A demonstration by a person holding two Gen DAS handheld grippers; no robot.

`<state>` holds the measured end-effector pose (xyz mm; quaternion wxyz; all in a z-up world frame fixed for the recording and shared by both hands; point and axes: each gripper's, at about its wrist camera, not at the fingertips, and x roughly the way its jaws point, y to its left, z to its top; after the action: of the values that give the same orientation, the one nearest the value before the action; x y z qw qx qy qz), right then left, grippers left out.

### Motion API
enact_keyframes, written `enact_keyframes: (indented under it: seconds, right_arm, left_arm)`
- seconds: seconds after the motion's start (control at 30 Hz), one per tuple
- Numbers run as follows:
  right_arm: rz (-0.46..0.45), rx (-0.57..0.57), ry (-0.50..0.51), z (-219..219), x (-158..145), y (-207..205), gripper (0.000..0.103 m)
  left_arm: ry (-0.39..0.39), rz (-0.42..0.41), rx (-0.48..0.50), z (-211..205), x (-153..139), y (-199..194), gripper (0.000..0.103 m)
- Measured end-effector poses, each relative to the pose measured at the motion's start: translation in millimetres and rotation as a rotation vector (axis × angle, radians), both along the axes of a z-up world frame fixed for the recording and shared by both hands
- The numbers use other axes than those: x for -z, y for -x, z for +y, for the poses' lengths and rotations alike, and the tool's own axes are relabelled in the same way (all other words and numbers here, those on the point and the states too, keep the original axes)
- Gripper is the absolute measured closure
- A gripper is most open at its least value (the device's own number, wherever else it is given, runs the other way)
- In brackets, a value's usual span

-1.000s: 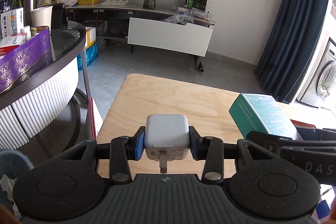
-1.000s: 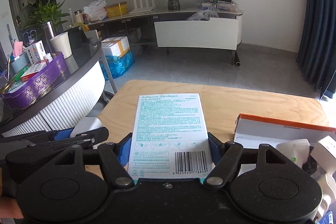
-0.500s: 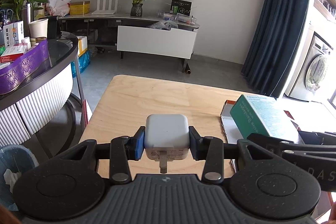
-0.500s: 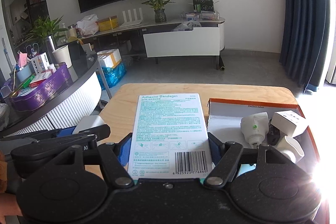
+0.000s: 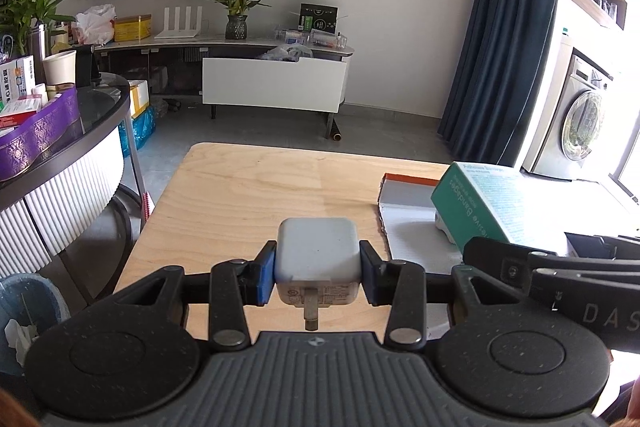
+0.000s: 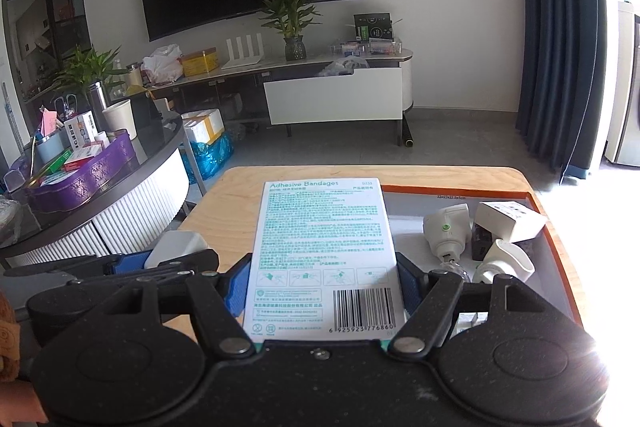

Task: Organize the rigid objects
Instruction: 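Carry white charger in left tool while right tool carries bandage box over the box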

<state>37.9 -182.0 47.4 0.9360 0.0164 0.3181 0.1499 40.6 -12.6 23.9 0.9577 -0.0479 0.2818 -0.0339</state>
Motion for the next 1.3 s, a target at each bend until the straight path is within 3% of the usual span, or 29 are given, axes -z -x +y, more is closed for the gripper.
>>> enact_keyframes:
  seconds: [0.5,1.3]
  right_arm:
    - [-0.033,0.061,-0.014,-37.0,-7.2,26.7,0.019]
    - [-0.064,0.149,-0.028,-78.3,-17.2,41.2,0.019]
  left_arm:
    - [0.028,-0.005,0.067,-18.3,0.8,9.5,0.061]
    - [0.004,-0.008,0.155,-48.0,4.8,11.7,0.061]
